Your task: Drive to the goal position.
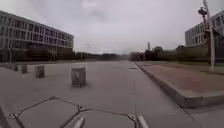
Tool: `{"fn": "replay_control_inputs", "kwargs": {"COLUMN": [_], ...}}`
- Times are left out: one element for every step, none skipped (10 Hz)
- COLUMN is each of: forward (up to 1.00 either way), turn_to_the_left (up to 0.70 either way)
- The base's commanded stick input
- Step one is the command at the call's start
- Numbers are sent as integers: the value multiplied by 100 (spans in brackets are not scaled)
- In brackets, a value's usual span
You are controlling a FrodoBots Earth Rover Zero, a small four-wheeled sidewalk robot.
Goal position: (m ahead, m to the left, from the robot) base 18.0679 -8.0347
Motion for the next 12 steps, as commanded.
{"fn": "replay_control_inputs", "kwargs": {"forward": [70,70,70,70,70,70,70,70,70,70,70,70], "turn_to_the_left": [0,0,0,0,0,0,0,0,0,-11,-14,-14]}}
